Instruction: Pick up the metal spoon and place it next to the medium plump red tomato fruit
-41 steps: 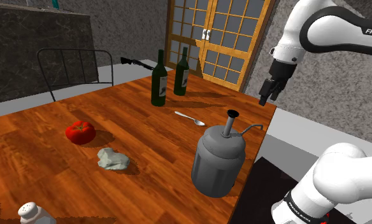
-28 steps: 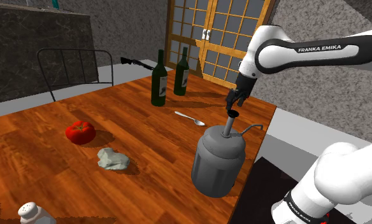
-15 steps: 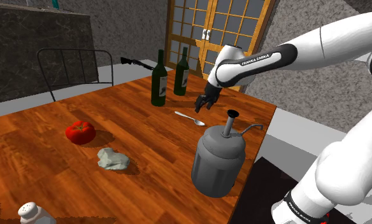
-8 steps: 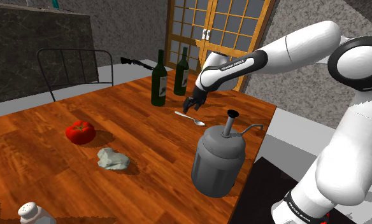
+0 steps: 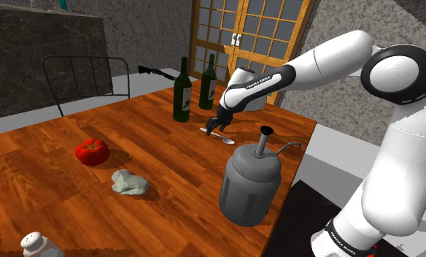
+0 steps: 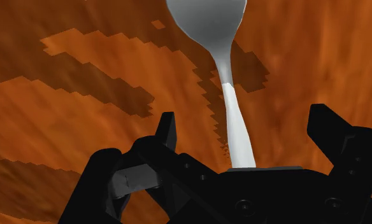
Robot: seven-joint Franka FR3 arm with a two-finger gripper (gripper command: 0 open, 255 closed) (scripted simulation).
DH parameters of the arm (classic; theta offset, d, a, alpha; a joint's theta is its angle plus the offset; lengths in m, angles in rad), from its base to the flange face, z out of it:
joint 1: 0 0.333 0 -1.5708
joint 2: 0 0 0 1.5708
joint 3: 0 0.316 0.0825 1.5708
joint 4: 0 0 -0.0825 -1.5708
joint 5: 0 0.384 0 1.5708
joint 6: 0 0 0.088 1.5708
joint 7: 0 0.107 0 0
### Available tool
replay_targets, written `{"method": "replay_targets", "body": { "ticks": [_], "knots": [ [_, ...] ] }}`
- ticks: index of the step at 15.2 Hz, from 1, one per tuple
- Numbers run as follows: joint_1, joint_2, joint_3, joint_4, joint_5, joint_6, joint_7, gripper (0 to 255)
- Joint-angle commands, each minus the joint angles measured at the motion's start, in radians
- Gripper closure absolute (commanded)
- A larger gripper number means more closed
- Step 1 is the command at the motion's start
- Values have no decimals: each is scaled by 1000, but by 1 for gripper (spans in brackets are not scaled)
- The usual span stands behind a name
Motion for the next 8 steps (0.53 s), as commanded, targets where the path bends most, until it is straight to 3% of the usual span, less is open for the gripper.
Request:
{"method": "replay_targets", "body": {
  "ticks": [1,6,7,8],
  "knots": [
    [0,2,0,0,0,3,0,0],
    [0,2,0,0,0,2,0,0],
    [0,2,0,0,0,2,0,255],
    [0,2,0,0,0,2,0,255]
  ]
}}
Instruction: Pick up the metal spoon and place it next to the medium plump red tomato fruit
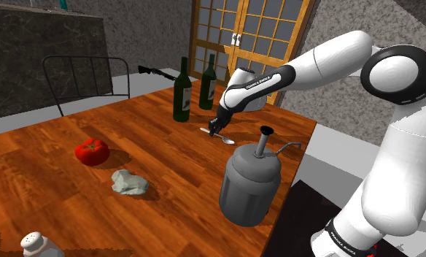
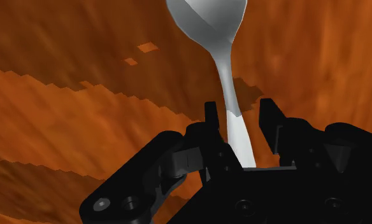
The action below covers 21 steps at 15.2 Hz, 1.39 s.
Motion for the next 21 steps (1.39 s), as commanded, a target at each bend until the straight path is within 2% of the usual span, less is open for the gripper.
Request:
{"method": "replay_targets", "body": {
  "ticks": [1,8,21],
  "knots": [
    [0,0,0,0,0,0,0,255],
    [0,0,0,0,0,0,0,255],
    [2,-95,-9,62,-30,-156,35,255]
  ]
}}
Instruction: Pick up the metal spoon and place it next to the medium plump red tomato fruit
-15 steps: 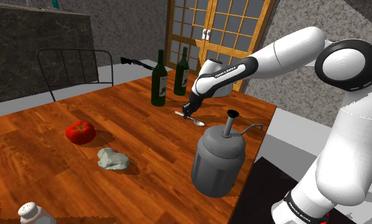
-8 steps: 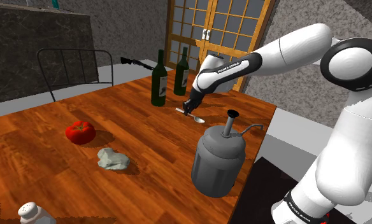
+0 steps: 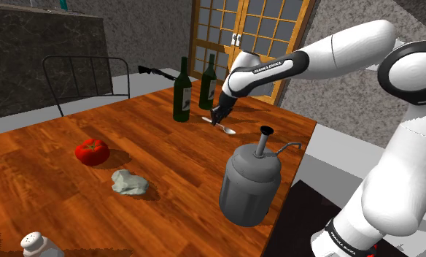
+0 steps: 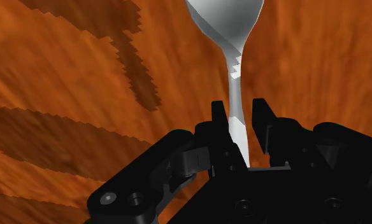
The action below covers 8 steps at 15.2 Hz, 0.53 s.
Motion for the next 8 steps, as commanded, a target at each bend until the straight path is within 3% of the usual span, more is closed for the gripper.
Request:
{"method": "replay_targets", "body": {
  "ticks": [1,8],
  "knots": [
    [-1,-11,-2,14,-3,-26,2,255],
    [-2,-49,-4,64,-15,-113,18,255]
  ]
}}
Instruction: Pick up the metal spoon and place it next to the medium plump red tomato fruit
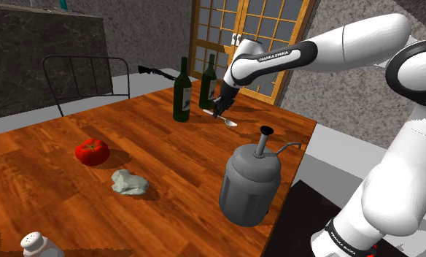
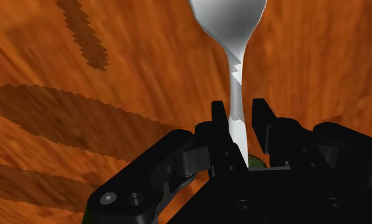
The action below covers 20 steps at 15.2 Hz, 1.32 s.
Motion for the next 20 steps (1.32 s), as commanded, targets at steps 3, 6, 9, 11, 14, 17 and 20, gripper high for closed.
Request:
{"method": "replay_targets", "body": {
  "ticks": [3,6,9,11,14,17,20],
  "knots": [
    [-1,-22,-1,29,-6,-52,8,255],
    [12,-32,8,41,-15,-69,37,255],
    [49,-35,39,35,-37,-59,116,255],
    [74,-32,60,37,-52,-54,170,255],
    [112,-22,90,48,-77,-49,250,255],
    [151,-3,119,71,-104,-49,332,255],
    [190,24,146,104,-133,-53,413,255]
  ]
}}
